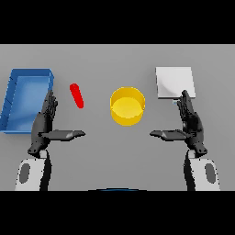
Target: Pick up the red beaker and tilt it to pour out 1 green nut into yellow bowl. Pick up the yellow bowl and place it on the metallic measuring scale.
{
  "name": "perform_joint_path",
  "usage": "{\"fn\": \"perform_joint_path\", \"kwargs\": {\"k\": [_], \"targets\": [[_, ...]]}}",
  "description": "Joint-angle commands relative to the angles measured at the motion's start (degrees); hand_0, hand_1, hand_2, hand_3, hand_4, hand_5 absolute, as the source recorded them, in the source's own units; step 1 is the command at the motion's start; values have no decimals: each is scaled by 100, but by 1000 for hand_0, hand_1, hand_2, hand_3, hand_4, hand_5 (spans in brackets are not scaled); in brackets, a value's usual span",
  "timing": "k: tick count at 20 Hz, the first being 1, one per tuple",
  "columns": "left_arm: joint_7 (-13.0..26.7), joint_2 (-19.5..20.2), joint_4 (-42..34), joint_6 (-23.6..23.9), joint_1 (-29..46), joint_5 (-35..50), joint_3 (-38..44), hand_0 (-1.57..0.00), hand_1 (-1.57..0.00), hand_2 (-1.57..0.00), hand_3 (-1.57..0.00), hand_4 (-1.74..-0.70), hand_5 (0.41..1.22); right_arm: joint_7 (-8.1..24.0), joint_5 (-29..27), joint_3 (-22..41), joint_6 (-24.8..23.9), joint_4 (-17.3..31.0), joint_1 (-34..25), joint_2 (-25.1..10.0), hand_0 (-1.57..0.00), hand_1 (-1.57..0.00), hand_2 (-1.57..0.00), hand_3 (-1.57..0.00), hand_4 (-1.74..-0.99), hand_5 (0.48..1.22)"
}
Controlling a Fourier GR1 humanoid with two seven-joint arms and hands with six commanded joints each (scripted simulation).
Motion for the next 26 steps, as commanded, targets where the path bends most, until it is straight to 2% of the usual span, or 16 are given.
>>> {"fn": "perform_joint_path", "kwargs": {"k": [1,6,7,8,10,13,15,17,19,26], "targets": [[-4,-2,-6,4,7,1,-2,1,1,1,1,-1141,660,6,-6,-8,-5,8,-12,-5,1,1,1,1,-1071,578],[0,-24,-113,-23,92,-3,-65,1,1,1,1,-1141,660,49,-26,-71,-7,133,-149,-50,1,1,1,1,-1071,578],[-177,158,-462,-90,387,-287,-291,1,1,1,1,-1141,660,-403,608,194,-156,-95,52,-283,1,1,1,1,-1071,578],[-246,194,-723,-78,613,-559,-519,1,1,1,1,-1143,660,-662,1003,371,-235,-263,210,-418,1,1,1,1,-1072,577],[-11,336,-1040,-114,754,-730,-650,1,1,1,1,-1142,662,-681,1441,599,-339,-533,384,-495,1,1,1,1,-1064,577],[277,406,-1327,-166,812,-795,-759,1,1,1,1,-1138,655,-596,1392,611,-255,-630,394,-526,1,1,1,1,-1103,592],[504,414,-1129,-186,690,-846,-765,1,1,1,1,-1137,650,-499,1379,645,-249,-563,332,-446,1,1,1,1,-1131,607],[512,419,-880,-215,518,-810,-705,1,1,1,1,-1136,648,-651,1283,615,-171,-588,371,-485,1,1,1,1,-1163,624],[642,378,-444,-192,126,-786,-602,1,1,1,1,-1145,643,-604,1112,577,-51,-612,337,-485,1,1,1,1,-1189,626],[141,408,1183,-216,-958,-808,-264,1,1,1,1,-1178,637,-603,916,484,67,-571,318,-523,1,1,1,1,-1229,626]]}}
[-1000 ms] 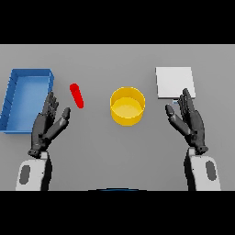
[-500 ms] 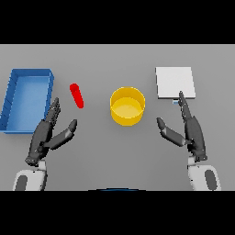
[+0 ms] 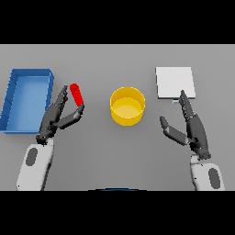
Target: Pick up the red beaker and tilt it to pour out 1 green nut into yellow bowl. Pick up the yellow bowl and place it on the metallic measuring scale.
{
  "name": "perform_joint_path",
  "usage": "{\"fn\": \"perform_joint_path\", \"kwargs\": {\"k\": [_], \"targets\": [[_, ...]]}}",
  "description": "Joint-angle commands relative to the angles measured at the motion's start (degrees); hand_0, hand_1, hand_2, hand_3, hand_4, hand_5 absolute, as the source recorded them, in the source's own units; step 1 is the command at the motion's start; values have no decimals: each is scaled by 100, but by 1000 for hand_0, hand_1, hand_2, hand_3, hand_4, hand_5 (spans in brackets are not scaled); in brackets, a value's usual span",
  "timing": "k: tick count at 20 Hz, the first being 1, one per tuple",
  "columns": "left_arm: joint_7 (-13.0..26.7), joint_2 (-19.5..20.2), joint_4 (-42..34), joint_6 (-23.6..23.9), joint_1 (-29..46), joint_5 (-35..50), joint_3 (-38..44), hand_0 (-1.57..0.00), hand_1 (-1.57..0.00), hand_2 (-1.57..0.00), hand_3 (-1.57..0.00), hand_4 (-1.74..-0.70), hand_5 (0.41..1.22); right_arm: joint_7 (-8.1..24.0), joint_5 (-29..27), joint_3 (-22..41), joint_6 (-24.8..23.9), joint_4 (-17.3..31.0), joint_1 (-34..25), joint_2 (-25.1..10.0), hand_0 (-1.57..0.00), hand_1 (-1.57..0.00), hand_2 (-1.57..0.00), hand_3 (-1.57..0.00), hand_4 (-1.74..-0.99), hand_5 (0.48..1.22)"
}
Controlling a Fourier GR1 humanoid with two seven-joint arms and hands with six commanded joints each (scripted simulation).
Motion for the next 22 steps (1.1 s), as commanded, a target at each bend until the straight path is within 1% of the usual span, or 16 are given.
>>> {"fn": "perform_joint_path", "kwargs": {"k": [1,3,5,6,9,10,12,14,15,16,17,19,20,21,22], "targets": [[-124,11,130,0,-117,1,36,1,1,1,1,-1180,636,27,66,50,-25,83,-16,52,1,1,1,1,-1229,626],[-249,13,440,6,-422,-10,95,1,1,1,1,-1189,641,-43,98,42,-15,33,10,-13,1,1,1,1,-1222,626],[-301,22,783,32,-718,-74,131,1,1,1,1,-1200,651,17,82,67,-37,-64,11,44,1,1,1,1,-1222,627],[-347,-22,924,106,-802,-146,116,1,1,1,1,-1201,654,-12,29,63,0,-101,79,47,1,1,1,1,-1229,628],[-278,-21,1240,227,-1104,-272,141,1,1,1,1,-1197,663,91,7,18,-15,-83,38,31,1,1,1,1,-1231,633],[-349,-47,1394,262,-1172,-300,152,1,1,1,1,-1196,664,156,-18,8,-12,-83,8,37,1,1,1,1,-1233,634],[-353,-70,1607,307,-1373,-291,214,1,1,1,1,-1203,671,85,-26,-2,7,-125,92,5,1,1,1,1,-1238,638],[-453,-75,1953,358,-1583,-275,322,1,1,1,1,-1215,678,117,13,-12,-31,-67,29,4,1,1,1,1,-1241,641],[-602,-94,2112,341,-1668,-229,378,1,1,1,1,-1228,687,123,17,5,-36,-95,56,24,1,1,1,1,-1242,642],[-717,-120,2259,313,-1738,-153,451,1,1,1,1,-1246,695,31,14,12,-22,-138,157,16,1,1,1,1,-1245,642],[-958,-216,2317,344,-1748,-61,521,1,1,1,1,-1270,700,13,26,27,-18,-181,220,12,1,1,1,1,-1244,643],[-1127,-235,2622,366,-1899,48,688,1,1,-6,1,-1303,719,88,-52,-64,-12,-166,127,-44,1,1,1,1,-1246,646],[-1212,-248,2810,367,-2006,95,768,-4,-7,-54,-37,-1328,738,49,-53,-22,-2,-132,141,11,1,1,1,1,-1244,644],[-1355,-330,2897,431,-2048,115,801,-81,-94,-157,-133,-1364,761,112,-36,-22,-24,-131,96,20,1,1,1,1,-1242,645],[-1441,-345,2935,462,-2059,135,839,-207,-230,-287,-254,-1401,787,124,-14,-26,-38,-93,83,16,1,1,1,1,-1240,645]]}}
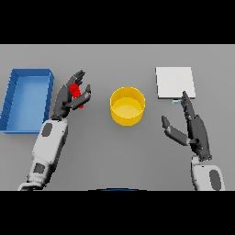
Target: Pick up the red beaker and tilt it to pour out 1 green nut into yellow bowl. Pick up the yellow bowl and place it on the metallic measuring scale.
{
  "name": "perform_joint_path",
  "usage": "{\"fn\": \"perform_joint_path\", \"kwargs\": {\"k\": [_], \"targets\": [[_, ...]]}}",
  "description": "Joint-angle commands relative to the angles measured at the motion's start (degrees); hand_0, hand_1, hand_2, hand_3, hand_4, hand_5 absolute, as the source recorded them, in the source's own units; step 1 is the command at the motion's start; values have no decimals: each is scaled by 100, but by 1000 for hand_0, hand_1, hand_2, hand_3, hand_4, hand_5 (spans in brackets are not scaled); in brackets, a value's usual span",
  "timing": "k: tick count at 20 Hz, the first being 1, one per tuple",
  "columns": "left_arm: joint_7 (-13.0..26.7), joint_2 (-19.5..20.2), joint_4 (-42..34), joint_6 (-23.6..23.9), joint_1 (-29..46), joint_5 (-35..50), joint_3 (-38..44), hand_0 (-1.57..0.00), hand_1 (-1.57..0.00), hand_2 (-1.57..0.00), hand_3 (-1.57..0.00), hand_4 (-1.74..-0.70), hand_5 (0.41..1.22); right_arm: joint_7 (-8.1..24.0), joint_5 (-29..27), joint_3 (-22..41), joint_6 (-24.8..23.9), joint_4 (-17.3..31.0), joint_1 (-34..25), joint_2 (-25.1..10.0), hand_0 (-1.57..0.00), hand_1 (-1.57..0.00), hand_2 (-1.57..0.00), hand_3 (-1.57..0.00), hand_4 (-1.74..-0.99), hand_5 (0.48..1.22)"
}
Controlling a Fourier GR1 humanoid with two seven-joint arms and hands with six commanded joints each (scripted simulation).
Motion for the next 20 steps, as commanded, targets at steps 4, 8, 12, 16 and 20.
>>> {"fn": "perform_joint_path", "kwargs": {"k": [4,8,12,16,20], "targets": [[2,-80,222,547,-167,-402,-112,-918,-941,-989,-984,-1558,1043,18,2,-5,-3,-8,-16,-7,1,1,1,1,-1239,648],[35,-83,79,529,-85,-451,-243,-1304,-1313,-1333,-1237,-1597,1148,-46,-95,-26,47,-52,15,-3,1,1,1,1,-1250,647],[-130,-96,90,293,-187,-174,-59,-1462,-1465,-1473,-1434,-1614,1165,-56,-36,6,18,-4,0,30,1,1,1,1,-1245,642],[-81,-58,-466,12,-120,230,5,-1526,-1528,-1531,-1515,-1689,1140,-129,-17,-3,39,-40,72,-32,1,1,1,1,-1236,644],[238,142,-868,-146,-164,255,-194,-1553,-1553,-1555,-1548,-1720,1131,-187,115,91,-24,-46,68,39,1,1,1,1,-1226,650]]}}
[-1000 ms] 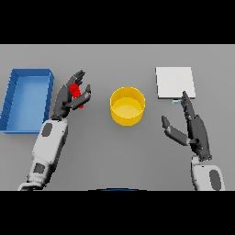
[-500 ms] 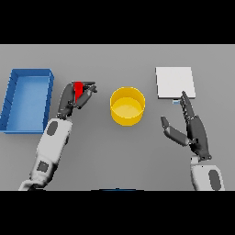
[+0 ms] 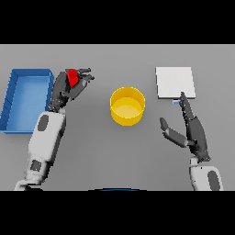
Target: Pick up the red beaker and tilt it to pour out 1 green nut into yellow bowl. Pick up the yellow bowl and place it on the metallic measuring scale.
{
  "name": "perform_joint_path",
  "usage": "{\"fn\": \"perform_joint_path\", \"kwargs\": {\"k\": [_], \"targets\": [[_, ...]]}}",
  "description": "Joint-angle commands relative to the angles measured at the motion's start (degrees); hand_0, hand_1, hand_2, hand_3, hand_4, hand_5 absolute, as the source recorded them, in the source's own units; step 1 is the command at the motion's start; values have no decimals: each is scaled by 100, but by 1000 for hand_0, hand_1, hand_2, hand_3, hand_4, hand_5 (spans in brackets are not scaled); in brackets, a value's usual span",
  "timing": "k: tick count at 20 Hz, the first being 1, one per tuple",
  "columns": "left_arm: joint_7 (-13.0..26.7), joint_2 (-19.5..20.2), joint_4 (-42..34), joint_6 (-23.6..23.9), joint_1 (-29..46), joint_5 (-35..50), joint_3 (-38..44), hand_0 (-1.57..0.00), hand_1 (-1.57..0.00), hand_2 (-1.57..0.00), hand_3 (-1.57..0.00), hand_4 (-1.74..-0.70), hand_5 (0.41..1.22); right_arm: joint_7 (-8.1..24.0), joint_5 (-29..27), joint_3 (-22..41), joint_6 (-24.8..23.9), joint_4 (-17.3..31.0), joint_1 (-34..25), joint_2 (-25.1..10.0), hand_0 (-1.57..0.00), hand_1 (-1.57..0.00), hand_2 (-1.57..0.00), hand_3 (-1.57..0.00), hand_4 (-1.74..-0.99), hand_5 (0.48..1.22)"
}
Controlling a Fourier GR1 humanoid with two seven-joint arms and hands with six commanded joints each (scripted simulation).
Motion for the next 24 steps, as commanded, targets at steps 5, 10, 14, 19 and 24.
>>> {"fn": "perform_joint_path", "kwargs": {"k": [5,10,14,19,24], "targets": [[273,185,30,40,-213,-290,-298,-1556,-1557,-1558,-1553,-1724,1138,-151,126,-39,-90,100,-69,-66,1,1,1,1,-1219,661],[594,566,36,-11,-534,-983,-932,-1565,-1565,-1566,-1563,-1734,1124,24,193,-4,-105,45,-49,-68,1,1,1,1,-1199,658],[1110,861,-22,-201,-854,-1872,-1669,-1569,-1569,-1569,-1568,-1738,1127,106,259,48,-98,-20,-42,-78,1,1,1,1,-1183,663],[1570,1075,-40,-585,-1351,-2889,-2497,-1570,-1570,-1570,-1570,-1740,1162,117,104,-1,-25,33,-103,-46,1,1,1,1,-1181,669],[1725,1168,335,-1149,-1916,-3948,-3381,-1571,-1571,-1571,-1571,-1689,1202,227,70,15,-11,-60,-76,-19,1,1,1,1,-1191,675]]}}
